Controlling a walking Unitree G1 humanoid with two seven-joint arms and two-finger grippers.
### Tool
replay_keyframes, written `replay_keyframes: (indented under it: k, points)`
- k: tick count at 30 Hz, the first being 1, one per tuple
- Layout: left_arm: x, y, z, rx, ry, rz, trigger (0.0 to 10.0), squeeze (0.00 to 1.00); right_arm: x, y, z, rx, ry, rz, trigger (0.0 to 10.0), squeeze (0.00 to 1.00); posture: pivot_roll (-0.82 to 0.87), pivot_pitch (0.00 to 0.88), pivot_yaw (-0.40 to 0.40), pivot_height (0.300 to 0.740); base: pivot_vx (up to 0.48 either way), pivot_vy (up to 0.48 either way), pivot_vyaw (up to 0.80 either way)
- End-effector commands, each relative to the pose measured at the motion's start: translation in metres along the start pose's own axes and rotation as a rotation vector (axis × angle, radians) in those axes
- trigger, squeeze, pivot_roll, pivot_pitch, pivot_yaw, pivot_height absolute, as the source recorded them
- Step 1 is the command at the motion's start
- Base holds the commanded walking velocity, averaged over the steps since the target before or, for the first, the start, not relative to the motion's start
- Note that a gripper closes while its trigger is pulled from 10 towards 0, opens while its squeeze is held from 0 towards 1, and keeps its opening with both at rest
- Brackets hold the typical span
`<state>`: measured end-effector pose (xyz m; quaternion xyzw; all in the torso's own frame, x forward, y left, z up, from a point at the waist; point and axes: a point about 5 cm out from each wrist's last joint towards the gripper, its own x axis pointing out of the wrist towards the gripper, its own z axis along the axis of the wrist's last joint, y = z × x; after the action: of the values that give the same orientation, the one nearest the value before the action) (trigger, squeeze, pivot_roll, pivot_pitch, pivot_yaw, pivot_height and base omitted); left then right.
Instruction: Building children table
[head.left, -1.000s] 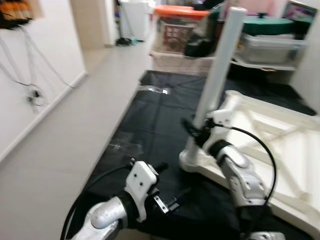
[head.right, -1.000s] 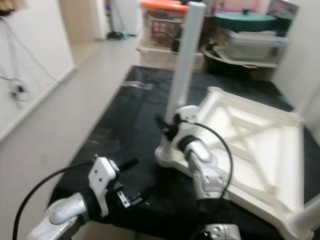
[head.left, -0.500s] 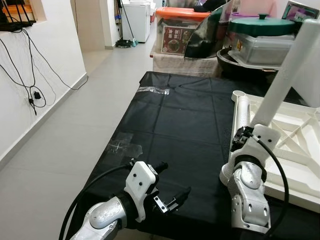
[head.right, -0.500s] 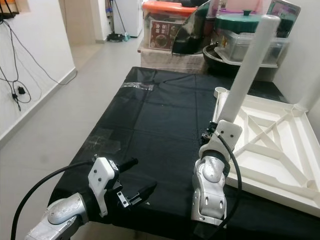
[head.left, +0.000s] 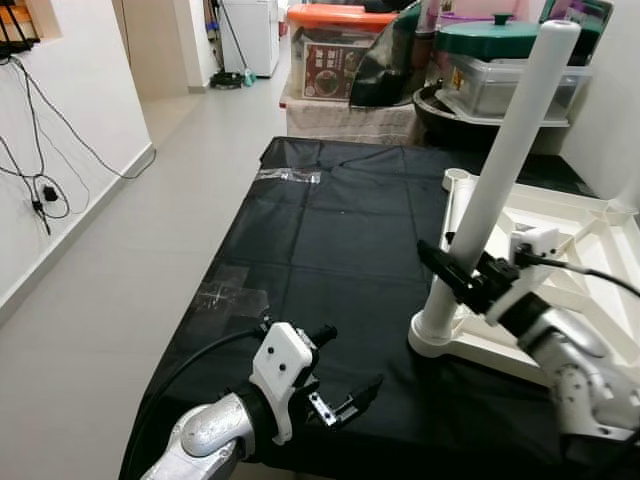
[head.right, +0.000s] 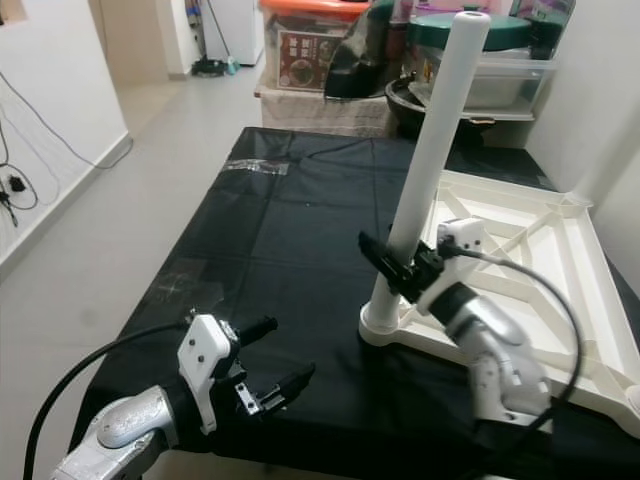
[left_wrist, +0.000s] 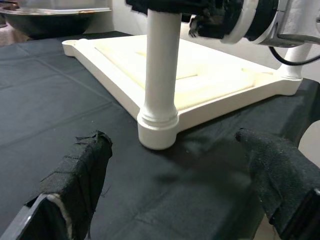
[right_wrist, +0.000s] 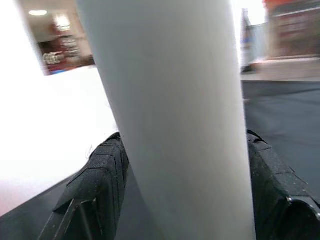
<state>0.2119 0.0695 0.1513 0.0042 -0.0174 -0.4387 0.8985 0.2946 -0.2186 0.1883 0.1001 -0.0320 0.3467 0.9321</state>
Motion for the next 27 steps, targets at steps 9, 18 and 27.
replay_keyframes:
  k: [9, 18, 27]
  points:
    - [0.001, 0.0, -0.003, -0.01, 0.014, -0.007, 10.0, 0.0, 0.042, 0.022, -0.026, -0.055, 0.275, 0.491, 0.0, 0.0, 0.24, 0.0, -0.068, 0.74, 0.0, 0.0, 0.0]
    - [0.0, 0.0, -0.003, -0.013, 0.016, -0.001, 10.0, 0.0, 0.06, -0.007, -0.021, -0.156, 0.086, -0.143, 0.0, 0.0, 0.23, 0.0, -0.069, 0.74, 0.0, 0.0, 0.0]
    - [-0.001, 0.001, -0.005, -0.024, 0.02, -0.002, 10.0, 0.0, -0.005, -0.014, -0.028, -0.176, -0.031, -1.183, 0.0, 0.0, 0.21, 0.0, -0.057, 0.74, 0.0, 0.0, 0.0]
